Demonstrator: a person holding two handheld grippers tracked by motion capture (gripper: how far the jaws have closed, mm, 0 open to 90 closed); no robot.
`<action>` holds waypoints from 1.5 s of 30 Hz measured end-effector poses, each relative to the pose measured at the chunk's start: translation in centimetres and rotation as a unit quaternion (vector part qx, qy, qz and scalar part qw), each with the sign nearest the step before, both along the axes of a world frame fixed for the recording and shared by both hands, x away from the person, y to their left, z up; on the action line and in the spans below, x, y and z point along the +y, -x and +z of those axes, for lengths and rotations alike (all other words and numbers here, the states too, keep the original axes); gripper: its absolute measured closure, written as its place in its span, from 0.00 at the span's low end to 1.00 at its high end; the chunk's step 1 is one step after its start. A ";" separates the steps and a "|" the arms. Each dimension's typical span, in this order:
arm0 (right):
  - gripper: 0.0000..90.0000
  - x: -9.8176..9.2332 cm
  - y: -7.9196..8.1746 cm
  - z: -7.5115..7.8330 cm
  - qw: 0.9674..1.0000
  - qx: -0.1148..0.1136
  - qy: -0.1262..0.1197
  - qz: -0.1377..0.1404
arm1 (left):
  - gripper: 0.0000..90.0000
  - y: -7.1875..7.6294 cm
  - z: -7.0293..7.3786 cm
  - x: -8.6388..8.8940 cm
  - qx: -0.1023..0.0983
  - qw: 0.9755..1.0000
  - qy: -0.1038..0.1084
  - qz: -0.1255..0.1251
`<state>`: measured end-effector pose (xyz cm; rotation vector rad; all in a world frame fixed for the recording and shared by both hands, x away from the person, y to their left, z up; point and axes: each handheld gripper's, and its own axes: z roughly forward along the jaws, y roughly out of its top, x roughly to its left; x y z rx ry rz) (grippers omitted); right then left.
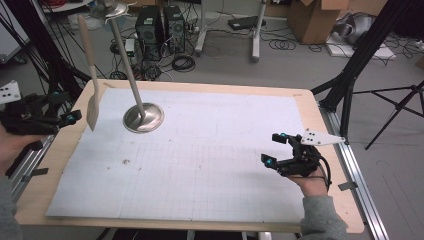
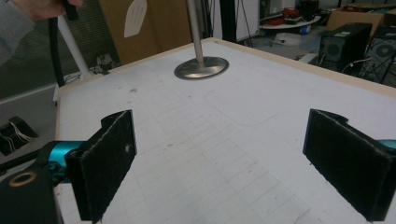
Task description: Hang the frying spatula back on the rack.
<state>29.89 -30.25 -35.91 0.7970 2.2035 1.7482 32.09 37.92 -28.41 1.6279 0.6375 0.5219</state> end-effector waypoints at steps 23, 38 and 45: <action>0.10 0.8 -0.4 0.1 1.000 -0.009 -0.002 0.005 | 0.19 3.5 -3.4 -2.8 0.007 0.999 -0.027 0.029; 0.10 1.0 -0.6 0.0 1.000 -0.011 0.002 -0.005 | 0.19 4.5 -6.2 -3.1 0.029 0.998 -0.028 0.045; 0.10 1.0 -0.7 -0.2 1.000 -0.015 0.001 -0.008 | 0.20 4.8 -7.3 -3.3 0.038 0.998 -0.034 0.044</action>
